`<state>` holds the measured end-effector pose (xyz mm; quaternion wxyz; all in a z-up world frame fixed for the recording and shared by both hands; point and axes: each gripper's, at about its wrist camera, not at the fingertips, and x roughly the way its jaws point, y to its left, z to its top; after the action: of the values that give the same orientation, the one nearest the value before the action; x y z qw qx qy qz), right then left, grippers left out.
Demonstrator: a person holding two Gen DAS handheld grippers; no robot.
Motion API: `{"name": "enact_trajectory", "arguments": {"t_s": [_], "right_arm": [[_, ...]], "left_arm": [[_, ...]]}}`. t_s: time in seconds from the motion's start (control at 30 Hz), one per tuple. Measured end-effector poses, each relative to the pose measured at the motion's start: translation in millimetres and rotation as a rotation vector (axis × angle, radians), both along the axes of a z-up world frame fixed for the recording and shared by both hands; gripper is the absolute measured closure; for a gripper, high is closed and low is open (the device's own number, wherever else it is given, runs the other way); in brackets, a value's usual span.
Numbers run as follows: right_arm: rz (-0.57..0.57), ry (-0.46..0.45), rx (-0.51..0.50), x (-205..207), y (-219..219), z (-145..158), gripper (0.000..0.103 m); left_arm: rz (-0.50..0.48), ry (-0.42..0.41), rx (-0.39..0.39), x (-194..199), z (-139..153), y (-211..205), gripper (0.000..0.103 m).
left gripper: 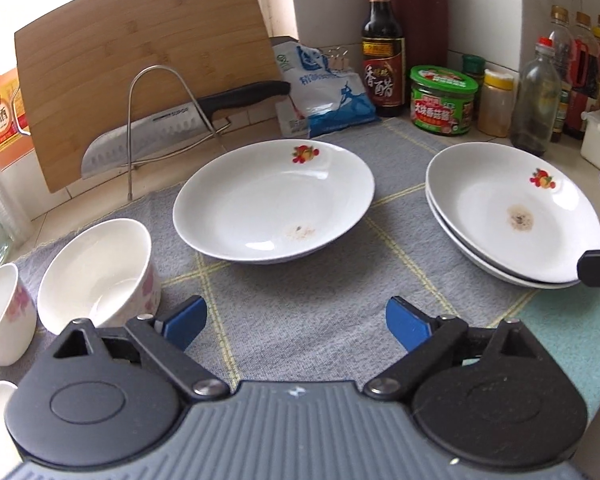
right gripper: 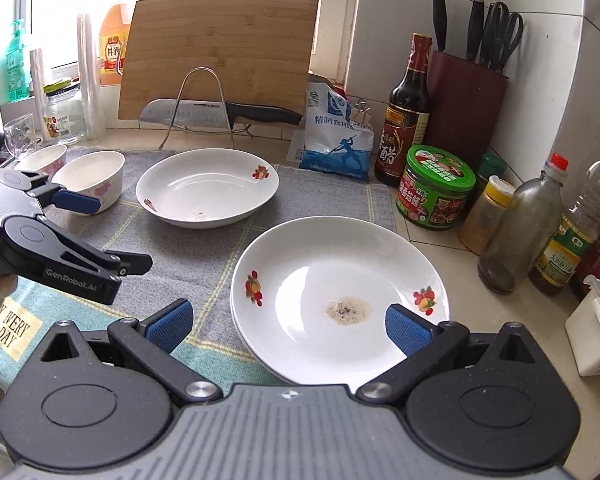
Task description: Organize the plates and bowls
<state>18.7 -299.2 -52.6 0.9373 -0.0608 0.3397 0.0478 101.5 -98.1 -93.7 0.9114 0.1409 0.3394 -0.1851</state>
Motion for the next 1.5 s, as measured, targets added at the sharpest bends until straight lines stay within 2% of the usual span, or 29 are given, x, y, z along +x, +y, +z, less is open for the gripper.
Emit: {"name": "enact_trajectory", "arguments": {"t_s": [0.37, 0.5, 0.63, 0.93, 1.2, 1.5], "right_arm": [[0.115, 0.069, 0.019, 48.9, 2.9, 4.1, 0.000], [0.165, 0.090, 0.007, 75.3, 1.2, 6.9, 0.000], [0.227, 0.113, 0.005, 104.0, -1.2, 7.4, 0.000], [0.443, 0.183, -0.004, 178.3, 6.5, 2.8, 0.000], [0.561, 0.268, 0.002, 241.2, 19.9, -12.3, 0.000], [0.657, 0.319, -0.021, 304.3, 39.4, -32.8, 0.000]], "left_arm": [[0.080, 0.020, 0.011, 29.1, -27.8, -17.6, 0.006], [0.106, 0.034, -0.027, 41.4, -31.0, -17.5, 0.000], [0.140, 0.089, -0.099, 54.5, -33.9, -11.7, 0.000], [0.204, 0.064, -0.109, 57.2, -33.5, -18.6, 0.000], [0.213, 0.039, -0.120, 60.2, -36.8, -26.5, 0.000], [0.245, 0.022, -0.127, 59.2, -37.6, -28.3, 0.000]]}}
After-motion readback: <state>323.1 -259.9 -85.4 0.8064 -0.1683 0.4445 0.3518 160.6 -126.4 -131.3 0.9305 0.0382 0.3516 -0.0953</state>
